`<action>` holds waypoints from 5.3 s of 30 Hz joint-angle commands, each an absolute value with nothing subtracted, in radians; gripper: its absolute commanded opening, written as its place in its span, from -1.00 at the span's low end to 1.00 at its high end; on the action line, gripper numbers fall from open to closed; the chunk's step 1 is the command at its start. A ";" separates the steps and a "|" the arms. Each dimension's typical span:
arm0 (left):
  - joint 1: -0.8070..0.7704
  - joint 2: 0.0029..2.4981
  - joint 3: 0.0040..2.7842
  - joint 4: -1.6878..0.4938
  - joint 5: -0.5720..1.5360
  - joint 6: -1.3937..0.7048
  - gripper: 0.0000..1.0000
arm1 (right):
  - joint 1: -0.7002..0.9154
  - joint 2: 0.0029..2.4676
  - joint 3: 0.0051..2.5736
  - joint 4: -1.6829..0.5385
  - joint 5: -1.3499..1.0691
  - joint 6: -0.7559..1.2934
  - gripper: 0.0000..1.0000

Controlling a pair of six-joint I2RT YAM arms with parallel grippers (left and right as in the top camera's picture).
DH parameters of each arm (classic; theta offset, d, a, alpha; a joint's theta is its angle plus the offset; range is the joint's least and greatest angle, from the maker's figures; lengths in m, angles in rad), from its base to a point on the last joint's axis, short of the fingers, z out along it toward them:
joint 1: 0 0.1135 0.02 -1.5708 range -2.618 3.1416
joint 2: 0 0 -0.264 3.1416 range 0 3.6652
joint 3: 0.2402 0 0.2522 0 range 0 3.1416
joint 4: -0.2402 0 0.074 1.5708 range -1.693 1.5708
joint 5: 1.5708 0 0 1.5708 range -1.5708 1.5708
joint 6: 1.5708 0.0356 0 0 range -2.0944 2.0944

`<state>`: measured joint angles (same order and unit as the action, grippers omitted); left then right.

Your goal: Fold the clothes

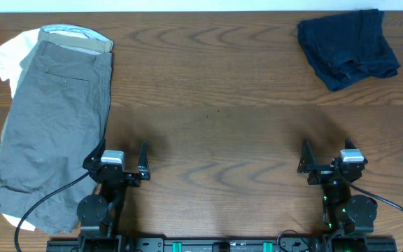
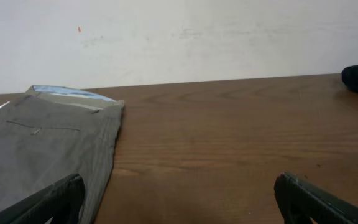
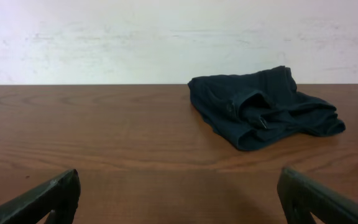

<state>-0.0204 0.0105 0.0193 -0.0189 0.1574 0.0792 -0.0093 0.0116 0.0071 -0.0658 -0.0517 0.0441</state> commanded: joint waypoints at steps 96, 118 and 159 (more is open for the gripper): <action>-0.015 0.009 0.020 -0.053 0.171 0.029 0.96 | -0.021 0.006 0.006 0.031 -0.200 0.051 0.99; -0.015 0.669 0.597 -0.329 0.171 0.025 0.96 | -0.021 0.413 0.305 -0.003 -0.297 0.043 0.99; 0.062 1.812 1.381 -0.397 -0.221 0.116 0.94 | -0.019 1.325 0.985 -0.415 -0.639 -0.013 0.99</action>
<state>0.0586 1.7737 1.3609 -0.4095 -0.0891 0.1272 -0.0093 1.3258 0.9676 -0.4114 -0.6212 0.0032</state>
